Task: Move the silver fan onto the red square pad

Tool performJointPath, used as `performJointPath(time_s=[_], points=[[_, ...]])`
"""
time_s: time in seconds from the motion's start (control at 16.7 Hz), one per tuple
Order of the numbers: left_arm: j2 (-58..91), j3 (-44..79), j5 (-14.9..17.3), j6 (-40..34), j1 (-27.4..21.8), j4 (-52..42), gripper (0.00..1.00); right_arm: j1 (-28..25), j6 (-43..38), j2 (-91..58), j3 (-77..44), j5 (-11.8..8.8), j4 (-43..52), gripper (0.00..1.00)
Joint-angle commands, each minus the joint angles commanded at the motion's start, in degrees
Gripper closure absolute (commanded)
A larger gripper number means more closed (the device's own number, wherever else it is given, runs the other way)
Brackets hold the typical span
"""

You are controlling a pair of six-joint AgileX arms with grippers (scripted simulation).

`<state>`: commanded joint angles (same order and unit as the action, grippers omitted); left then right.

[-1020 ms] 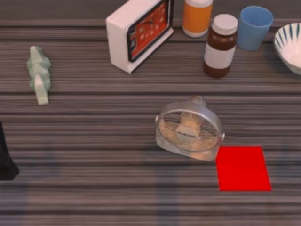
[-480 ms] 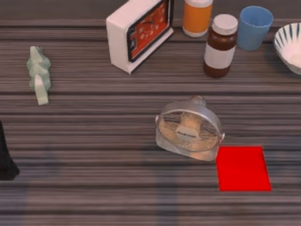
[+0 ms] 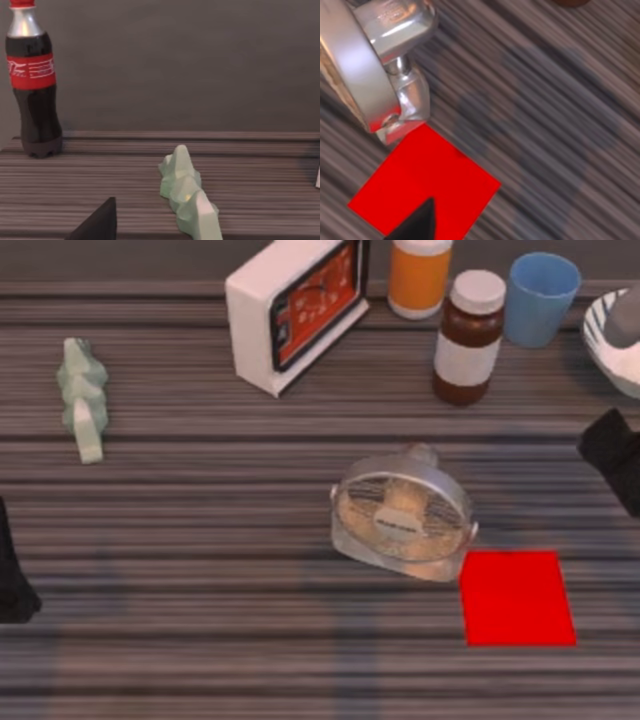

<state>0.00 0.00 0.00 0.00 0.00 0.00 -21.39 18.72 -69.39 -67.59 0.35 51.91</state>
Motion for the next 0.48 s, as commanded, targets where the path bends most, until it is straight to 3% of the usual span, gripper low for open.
performJointPath(time_s=[0.48], points=[[0.0, 0.0, 0.0, 0.0, 0.0, 0.0, 0.0, -12.49, 10.55, -43.5, -43.63, -0.05, 29.2, 0.0]])
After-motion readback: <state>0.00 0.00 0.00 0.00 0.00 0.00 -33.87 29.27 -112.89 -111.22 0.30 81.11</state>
